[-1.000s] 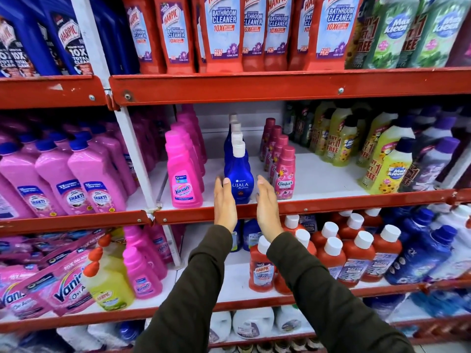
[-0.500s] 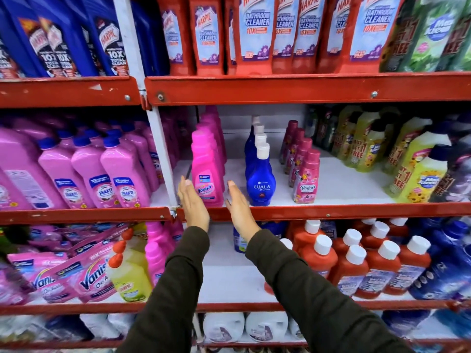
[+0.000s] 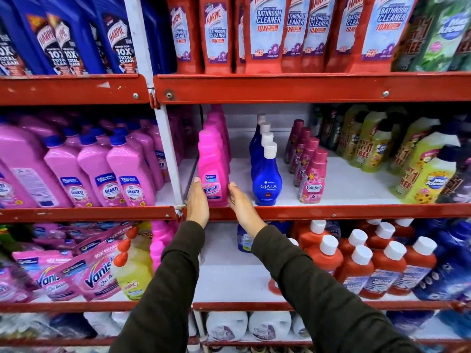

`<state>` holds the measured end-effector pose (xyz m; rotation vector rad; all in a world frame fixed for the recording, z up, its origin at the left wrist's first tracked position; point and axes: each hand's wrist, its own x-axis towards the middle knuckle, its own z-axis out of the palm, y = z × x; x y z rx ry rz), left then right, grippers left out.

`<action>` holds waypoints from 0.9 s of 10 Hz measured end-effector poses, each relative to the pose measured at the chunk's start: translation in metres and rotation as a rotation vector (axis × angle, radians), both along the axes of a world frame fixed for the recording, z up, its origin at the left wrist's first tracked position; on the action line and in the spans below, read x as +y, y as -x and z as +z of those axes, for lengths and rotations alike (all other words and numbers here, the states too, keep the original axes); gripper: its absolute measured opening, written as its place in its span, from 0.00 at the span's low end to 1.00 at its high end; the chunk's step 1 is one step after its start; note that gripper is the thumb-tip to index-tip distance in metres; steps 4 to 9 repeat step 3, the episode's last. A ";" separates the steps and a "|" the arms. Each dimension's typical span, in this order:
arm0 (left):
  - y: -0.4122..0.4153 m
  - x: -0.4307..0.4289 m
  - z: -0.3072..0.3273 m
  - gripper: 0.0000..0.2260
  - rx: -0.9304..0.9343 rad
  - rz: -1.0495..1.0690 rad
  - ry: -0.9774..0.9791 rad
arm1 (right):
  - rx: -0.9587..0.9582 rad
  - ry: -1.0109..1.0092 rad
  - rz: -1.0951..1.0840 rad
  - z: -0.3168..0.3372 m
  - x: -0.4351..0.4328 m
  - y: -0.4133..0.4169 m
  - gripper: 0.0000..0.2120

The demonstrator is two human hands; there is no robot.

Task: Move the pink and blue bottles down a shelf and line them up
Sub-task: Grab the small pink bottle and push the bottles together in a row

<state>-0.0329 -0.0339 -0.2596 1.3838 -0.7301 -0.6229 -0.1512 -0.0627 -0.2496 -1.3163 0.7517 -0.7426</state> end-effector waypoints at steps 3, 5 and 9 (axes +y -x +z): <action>0.013 0.010 0.005 0.25 -0.063 0.101 -0.008 | -0.044 0.058 -0.091 0.012 0.014 0.009 0.25; 0.013 0.010 0.005 0.25 -0.063 0.101 -0.008 | -0.044 0.058 -0.091 0.012 0.014 0.009 0.25; 0.013 0.010 0.005 0.25 -0.063 0.101 -0.008 | -0.044 0.058 -0.091 0.012 0.014 0.009 0.25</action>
